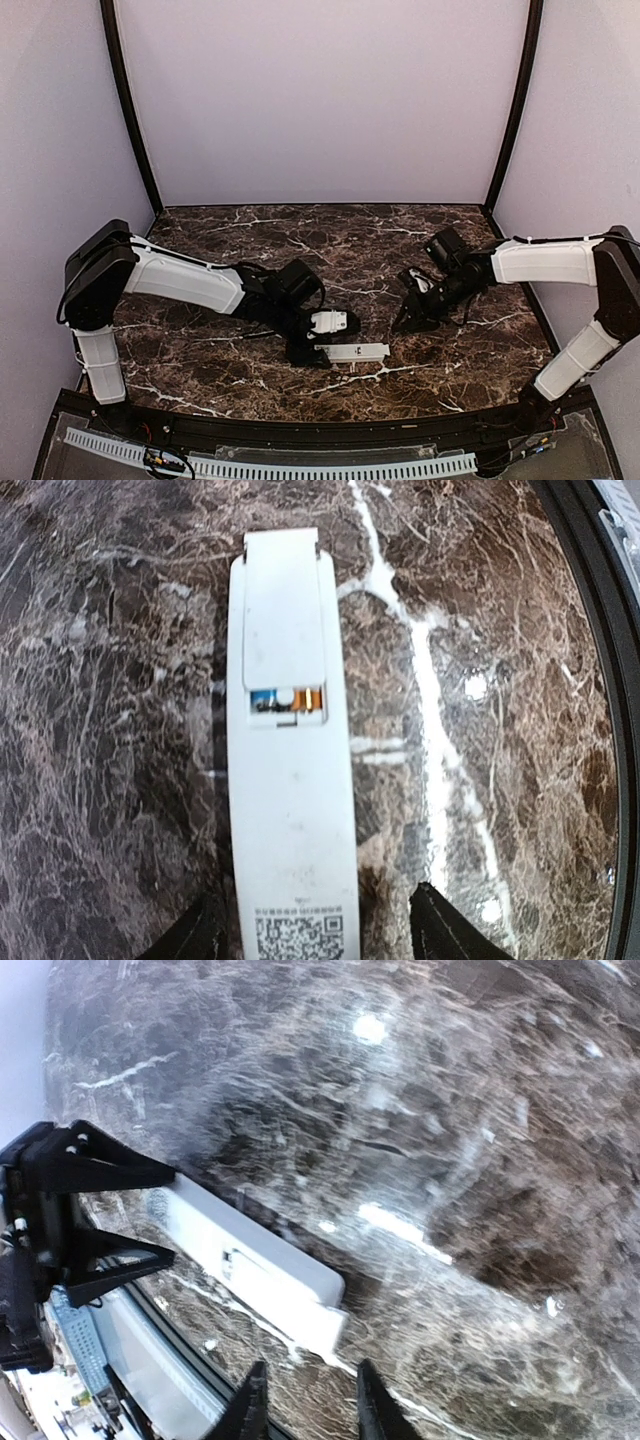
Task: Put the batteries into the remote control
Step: Press the battery cover on the remote control.
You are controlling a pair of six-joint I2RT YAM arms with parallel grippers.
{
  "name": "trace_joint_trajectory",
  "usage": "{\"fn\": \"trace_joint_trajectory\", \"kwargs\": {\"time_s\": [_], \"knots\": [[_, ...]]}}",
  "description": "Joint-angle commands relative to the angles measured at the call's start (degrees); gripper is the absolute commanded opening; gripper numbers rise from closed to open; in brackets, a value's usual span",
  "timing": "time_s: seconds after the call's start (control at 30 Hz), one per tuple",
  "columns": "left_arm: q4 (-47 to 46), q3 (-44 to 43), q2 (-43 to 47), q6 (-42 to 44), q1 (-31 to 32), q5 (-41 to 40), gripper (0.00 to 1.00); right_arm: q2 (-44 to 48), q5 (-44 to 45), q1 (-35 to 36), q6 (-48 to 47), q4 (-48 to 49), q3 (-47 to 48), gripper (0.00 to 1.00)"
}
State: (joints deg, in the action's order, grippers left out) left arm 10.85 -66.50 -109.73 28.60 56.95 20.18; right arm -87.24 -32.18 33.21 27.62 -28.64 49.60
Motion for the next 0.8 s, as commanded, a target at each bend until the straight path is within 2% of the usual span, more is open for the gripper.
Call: {"fn": "trace_joint_trajectory", "kwargs": {"time_s": [0.0,0.13,0.2,0.33,0.5,0.77], "knots": [[4.6,2.8,3.6,0.8,-1.0,-4.6,0.62,1.5,6.4,0.2,1.8,-4.9,0.6,0.19],[4.9,3.3,3.2,0.7,-1.3,-6.9,0.61,1.4,8.0,1.6,3.7,-4.4,-0.2,0.0],[5.3,3.3,2.9,0.2,-1.3,-6.4,0.59,2.8,7.6,2.7,4.3,-2.8,-0.2,0.0],[5.0,3.6,2.7,-0.9,-1.3,-5.3,0.54,3.7,1.3,5.7,5.4,4.5,-0.2,0.0],[4.6,3.4,2.6,-1.4,-1.3,-4.6,0.52,-2.6,-0.5,9.0,6.2,7.4,1.4,0.0],[5.3,2.8,2.0,-1.6,-1.3,-4.2,0.51,-8.3,-1.6,9.9,5.4,10.7,1.7,0.0]]}}
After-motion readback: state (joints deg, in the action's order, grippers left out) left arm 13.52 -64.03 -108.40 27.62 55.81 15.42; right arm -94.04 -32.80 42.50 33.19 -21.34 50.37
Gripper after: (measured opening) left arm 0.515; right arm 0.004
